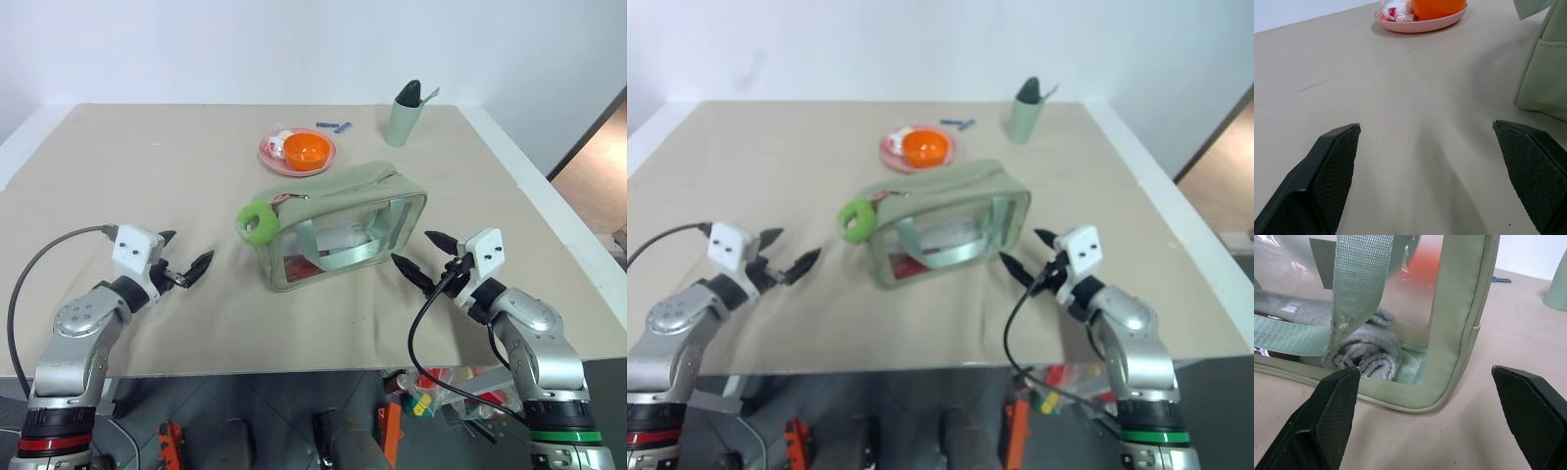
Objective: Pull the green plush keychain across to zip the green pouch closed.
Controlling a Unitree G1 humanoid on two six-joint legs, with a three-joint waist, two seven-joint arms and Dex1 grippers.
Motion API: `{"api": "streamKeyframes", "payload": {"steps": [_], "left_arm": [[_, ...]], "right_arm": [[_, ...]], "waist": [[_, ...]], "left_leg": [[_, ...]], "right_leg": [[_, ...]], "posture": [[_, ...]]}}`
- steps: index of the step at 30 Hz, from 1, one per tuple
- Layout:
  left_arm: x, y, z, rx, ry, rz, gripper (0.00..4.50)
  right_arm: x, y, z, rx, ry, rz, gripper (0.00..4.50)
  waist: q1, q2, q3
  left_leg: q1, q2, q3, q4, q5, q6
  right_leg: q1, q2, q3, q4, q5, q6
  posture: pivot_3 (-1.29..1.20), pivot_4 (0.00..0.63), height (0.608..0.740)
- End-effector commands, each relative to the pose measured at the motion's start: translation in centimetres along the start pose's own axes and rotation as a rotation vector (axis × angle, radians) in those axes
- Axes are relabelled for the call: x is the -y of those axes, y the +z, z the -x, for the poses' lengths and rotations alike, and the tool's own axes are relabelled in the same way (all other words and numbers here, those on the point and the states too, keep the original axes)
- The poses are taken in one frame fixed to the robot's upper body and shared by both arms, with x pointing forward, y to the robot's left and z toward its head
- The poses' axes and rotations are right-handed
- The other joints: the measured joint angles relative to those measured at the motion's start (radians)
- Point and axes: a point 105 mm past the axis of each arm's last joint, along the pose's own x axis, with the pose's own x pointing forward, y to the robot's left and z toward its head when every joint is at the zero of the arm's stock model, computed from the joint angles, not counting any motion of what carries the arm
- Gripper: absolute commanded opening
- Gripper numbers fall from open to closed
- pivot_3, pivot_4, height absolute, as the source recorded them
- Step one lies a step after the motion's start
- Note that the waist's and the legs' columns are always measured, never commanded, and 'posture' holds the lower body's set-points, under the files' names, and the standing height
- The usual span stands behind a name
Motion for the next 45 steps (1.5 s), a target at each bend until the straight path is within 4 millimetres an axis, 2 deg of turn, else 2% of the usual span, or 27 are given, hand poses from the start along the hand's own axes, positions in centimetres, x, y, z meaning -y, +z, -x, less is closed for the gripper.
{"api": "streamKeyframes", "payload": {"steps": [1,14,20,23,26,31,34,36,38,41,45], "left_arm": [[-0.3,1.3,0.1,0.041,0.007,-0.039,4.50],[0.1,1.8,-0.2,0.068,-0.012,-0.025,4.50],[0.2,2.9,-0.3,0.113,-0.026,-0.011,4.50],[0.3,4.3,-0.4,0.161,-0.051,0.007,4.50],[0.7,7.1,-0.2,0.230,-0.124,0.022,4.50],[3.4,11.1,0.7,0.253,-0.390,-0.018,4.50],[3.8,11.6,0.9,0.244,-0.429,-0.016,4.50],[6.9,12.4,1.5,0.209,-0.625,-0.036,4.50],[8.7,12.8,1.9,0.181,-0.746,-0.053,4.50],[9.4,13.3,1.6,0.181,-0.789,-0.071,4.50],[9.7,13.8,1.2,0.190,-0.793,-0.084,4.50]], "right_arm": [[0.6,1.6,0.3,0.046,-0.009,0.040,4.46],[0.6,1.5,0.4,0.038,-0.007,0.039,4.46],[0.8,1.7,0.4,0.044,-0.018,0.047,4.46],[0.9,2.0,0.5,0.045,-0.014,0.064,4.46],[1.4,2.9,0.7,0.049,-0.012,0.081,4.46],[2.8,5.7,1.2,0.071,0.002,0.116,4.46],[2.9,6.1,1.2,0.070,0.010,0.118,4.46],[3.1,9.2,0.8,0.086,0.116,0.189,4.46],[2.8,11.4,0.1,0.098,0.209,0.236,4.46],[2.5,12.2,-1.7,0.102,0.295,0.274,4.46],[2.6,12.0,-3.1,0.089,0.361,0.271,4.46]], "waist": [[0.000,0.000,0.000],[0.000,0.000,0.000],[0.000,0.000,0.000],[0.000,0.000,0.000],[0.000,0.000,0.000],[-0.001,0.000,0.000],[-0.001,0.000,0.000],[-0.003,0.002,0.002],[-0.005,0.005,0.005],[-0.006,0.003,0.004],[-0.006,0.001,0.003]], "left_leg": [[0.000,0.000,0.000,0.000,0.000,0.000],[0.000,0.000,0.000,0.000,0.000,0.000],[0.000,0.000,0.000,0.000,0.000,0.000],[0.000,0.000,0.000,0.000,0.000,0.000],[-0.001,0.000,0.000,0.000,0.000,0.000],[0.000,0.000,0.000,0.001,0.000,0.000],[0.000,0.000,0.000,0.000,0.000,0.000],[0.001,0.000,0.000,0.000,0.000,0.000],[-0.001,0.000,0.001,0.001,0.000,0.000],[0.001,-0.001,0.001,0.002,0.000,0.000],[0.003,-0.001,-0.001,0.001,0.000,0.000]], "right_leg": [[0.000,0.000,0.000,0.000,0.000,0.000],[0.000,0.000,0.000,0.000,0.000,0.000],[0.000,0.000,0.000,0.000,0.000,0.000],[0.000,0.000,0.000,0.000,0.000,0.000],[0.000,0.000,0.000,0.000,0.000,0.000],[0.000,0.000,0.000,0.001,0.000,0.000],[0.000,0.000,0.000,0.001,0.000,0.000],[0.000,0.001,0.000,0.001,0.000,0.000],[-0.002,0.001,0.001,0.002,0.000,0.000],[0.000,0.001,0.002,0.002,0.001,0.001],[0.002,0.002,0.000,0.001,-0.001,-0.001]], "posture": [[0.00,0.150,0.740],[0.00,0.150,0.740],[0.00,0.150,0.740],[0.00,0.150,0.740],[0.00,0.150,0.740],[0.00,0.150,0.740],[0.00,0.150,0.740],[0.00,0.150,0.740],[0.00,0.150,0.740],[0.00,0.150,0.740],[0.00,0.150,0.740]]}}
